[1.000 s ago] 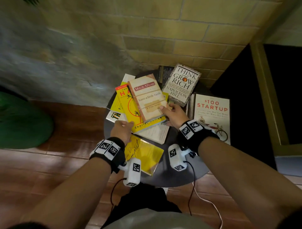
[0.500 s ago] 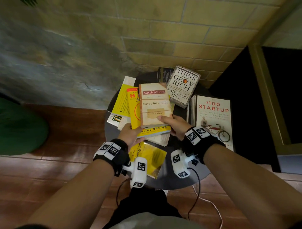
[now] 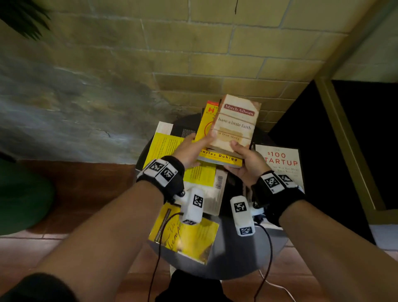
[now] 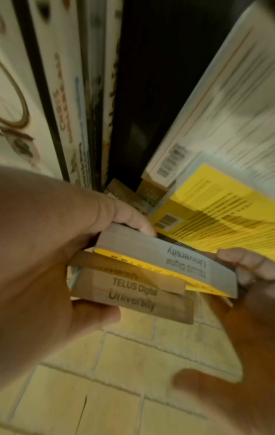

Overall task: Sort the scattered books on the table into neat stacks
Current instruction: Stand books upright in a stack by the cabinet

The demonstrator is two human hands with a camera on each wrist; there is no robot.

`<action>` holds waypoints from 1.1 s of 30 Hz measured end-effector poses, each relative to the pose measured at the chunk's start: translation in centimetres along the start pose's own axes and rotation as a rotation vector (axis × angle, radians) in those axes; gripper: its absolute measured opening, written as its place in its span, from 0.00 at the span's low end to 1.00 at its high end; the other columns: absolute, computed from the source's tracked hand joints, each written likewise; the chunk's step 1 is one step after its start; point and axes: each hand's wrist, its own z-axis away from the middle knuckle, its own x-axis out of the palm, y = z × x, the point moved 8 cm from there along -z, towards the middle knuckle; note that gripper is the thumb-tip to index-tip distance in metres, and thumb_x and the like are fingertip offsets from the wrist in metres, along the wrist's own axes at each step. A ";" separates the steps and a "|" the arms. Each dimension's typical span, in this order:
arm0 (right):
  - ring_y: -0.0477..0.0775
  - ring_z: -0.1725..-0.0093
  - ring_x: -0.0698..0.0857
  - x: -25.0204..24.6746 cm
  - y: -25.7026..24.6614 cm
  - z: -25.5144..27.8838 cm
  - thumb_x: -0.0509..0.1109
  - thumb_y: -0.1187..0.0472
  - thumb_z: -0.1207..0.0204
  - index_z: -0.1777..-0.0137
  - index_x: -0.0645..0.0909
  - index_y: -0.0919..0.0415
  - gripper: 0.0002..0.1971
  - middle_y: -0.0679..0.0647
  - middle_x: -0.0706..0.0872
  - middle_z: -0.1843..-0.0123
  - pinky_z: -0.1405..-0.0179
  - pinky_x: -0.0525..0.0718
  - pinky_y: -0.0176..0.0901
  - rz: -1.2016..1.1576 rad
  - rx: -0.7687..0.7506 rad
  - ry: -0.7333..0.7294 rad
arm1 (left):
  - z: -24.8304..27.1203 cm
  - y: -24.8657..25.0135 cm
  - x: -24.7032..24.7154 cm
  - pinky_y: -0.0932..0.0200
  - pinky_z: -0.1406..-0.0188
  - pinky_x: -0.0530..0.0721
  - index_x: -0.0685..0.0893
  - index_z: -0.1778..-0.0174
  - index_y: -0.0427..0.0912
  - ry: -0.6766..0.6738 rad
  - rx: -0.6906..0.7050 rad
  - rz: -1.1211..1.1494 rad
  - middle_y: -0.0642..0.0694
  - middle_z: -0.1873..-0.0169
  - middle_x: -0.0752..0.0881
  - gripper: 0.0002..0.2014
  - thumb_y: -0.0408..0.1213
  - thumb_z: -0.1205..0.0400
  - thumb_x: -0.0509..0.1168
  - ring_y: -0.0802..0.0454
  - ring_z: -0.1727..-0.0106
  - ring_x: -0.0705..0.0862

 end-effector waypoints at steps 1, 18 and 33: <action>0.52 0.56 0.91 0.0 -0.6 -0.7 0.68 0.60 0.20 0.33 0.80 0.60 0.16 0.57 0.90 0.46 0.67 0.89 0.41 -0.025 -0.009 0.005 | -0.8 1.1 0.3 0.46 0.33 0.78 0.62 0.18 0.49 -0.001 0.036 -0.095 0.49 0.24 0.72 0.44 0.60 0.27 0.72 0.46 0.26 0.74; 0.59 0.41 0.88 -1.6 0.5 -6.8 0.75 0.52 0.26 0.32 0.79 0.54 0.23 0.56 0.88 0.38 0.38 0.84 0.58 -0.109 -0.095 0.165 | -8.8 6.4 3.8 0.49 0.43 0.84 0.80 0.40 0.49 -0.266 0.204 -0.337 0.46 0.50 0.88 0.19 0.26 0.23 0.69 0.45 0.49 0.87; 0.48 0.49 0.77 -0.1 -0.7 -10.3 0.54 0.40 0.16 0.54 0.78 0.47 0.16 0.43 0.77 0.57 0.33 0.71 0.46 0.642 -0.061 0.128 | -12.5 6.3 2.4 0.42 0.17 0.55 0.61 0.18 0.59 -0.060 0.389 -1.048 0.39 0.15 0.51 0.34 0.51 0.19 0.67 0.41 0.14 0.50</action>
